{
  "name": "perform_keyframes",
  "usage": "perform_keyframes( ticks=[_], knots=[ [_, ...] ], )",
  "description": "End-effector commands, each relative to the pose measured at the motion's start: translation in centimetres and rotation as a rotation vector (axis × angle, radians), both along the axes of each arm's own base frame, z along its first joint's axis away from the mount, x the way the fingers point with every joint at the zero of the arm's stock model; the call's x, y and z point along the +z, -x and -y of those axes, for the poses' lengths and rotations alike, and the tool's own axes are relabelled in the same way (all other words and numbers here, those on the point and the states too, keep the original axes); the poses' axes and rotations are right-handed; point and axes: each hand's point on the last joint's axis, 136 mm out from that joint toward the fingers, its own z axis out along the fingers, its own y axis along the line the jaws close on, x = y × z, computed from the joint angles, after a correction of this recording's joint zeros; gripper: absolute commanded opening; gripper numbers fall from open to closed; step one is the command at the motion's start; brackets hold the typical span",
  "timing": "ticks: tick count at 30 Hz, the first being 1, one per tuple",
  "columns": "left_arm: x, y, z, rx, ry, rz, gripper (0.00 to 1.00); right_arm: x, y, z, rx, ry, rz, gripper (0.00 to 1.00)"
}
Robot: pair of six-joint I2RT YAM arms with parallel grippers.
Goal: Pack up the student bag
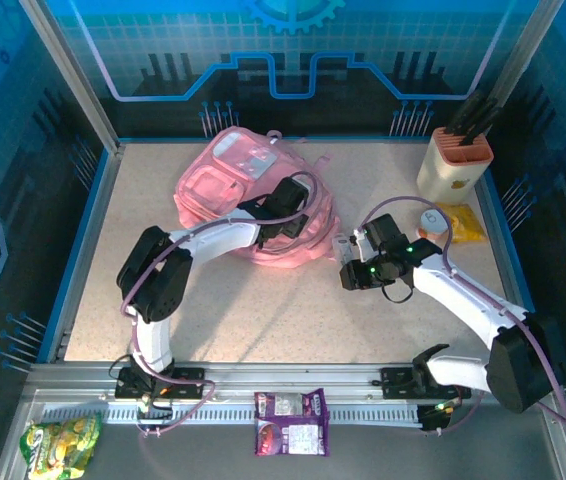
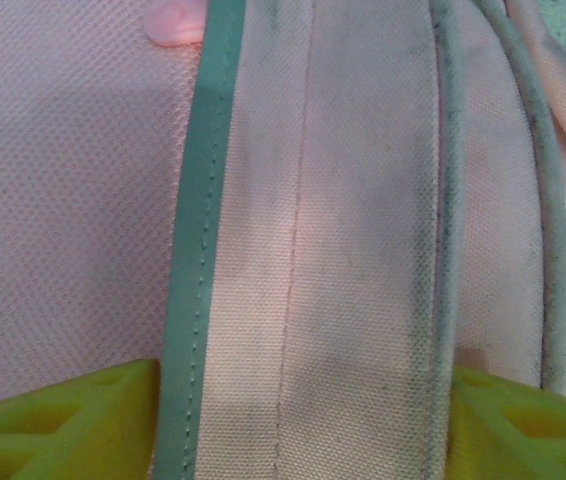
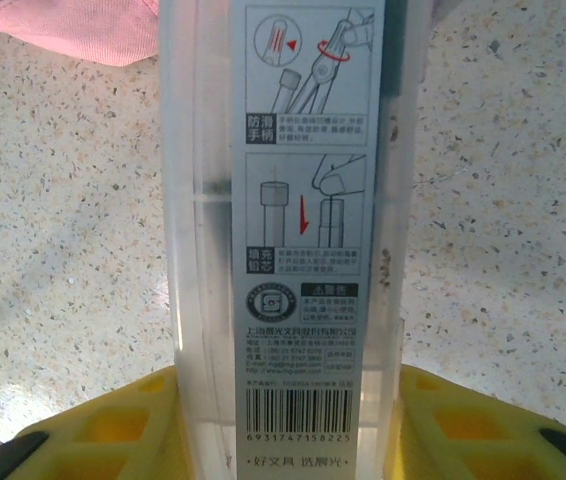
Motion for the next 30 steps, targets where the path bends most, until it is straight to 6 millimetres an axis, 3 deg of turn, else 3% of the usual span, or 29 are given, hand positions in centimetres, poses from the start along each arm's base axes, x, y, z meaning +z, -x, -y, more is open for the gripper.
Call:
perform_keyframes(
  ticks=[1, 7, 12, 16, 20, 22, 26, 30],
  knots=[
    [3.3, -0.8, -1.4, 0.045, 0.021, 0.053, 0.63, 1.2, -0.9, -0.4, 0.012, -0.029, 0.028, 0.44],
    [4.4, -0.8, -2.2, 0.054, 0.028, 0.079, 0.46, 1.6, -1.2, -0.4, 0.016, -0.027, 0.039, 0.44],
    [5.0, -1.3, -2.4, 0.059, 0.036, 0.096, 0.25, 1.7, -1.1, -0.5, 0.031, -0.026, 0.035, 0.44],
    [4.5, -1.5, -2.2, 0.054, 0.033, 0.091, 0.24, 2.9, -1.8, -1.3, 0.046, -0.056, 0.063, 0.44],
    [3.2, -1.6, -2.1, 0.043, 0.002, 0.075, 0.29, 3.3, -2.2, -1.6, 0.048, -0.066, 0.074, 0.44],
    [3.1, -1.8, -2.2, 0.047, -0.002, 0.075, 0.22, 3.6, -2.4, -1.8, 0.053, -0.073, 0.076, 0.44],
    [4.9, -1.6, -1.9, 0.052, 0.048, 0.085, 0.00, 3.9, -2.8, -1.9, 0.066, -0.069, 0.090, 0.44],
    [8.3, -0.9, -1.5, 0.075, 0.165, 0.114, 0.00, 4.5, -3.5, -2.9, 0.095, -0.091, 0.113, 0.44]
  ],
)
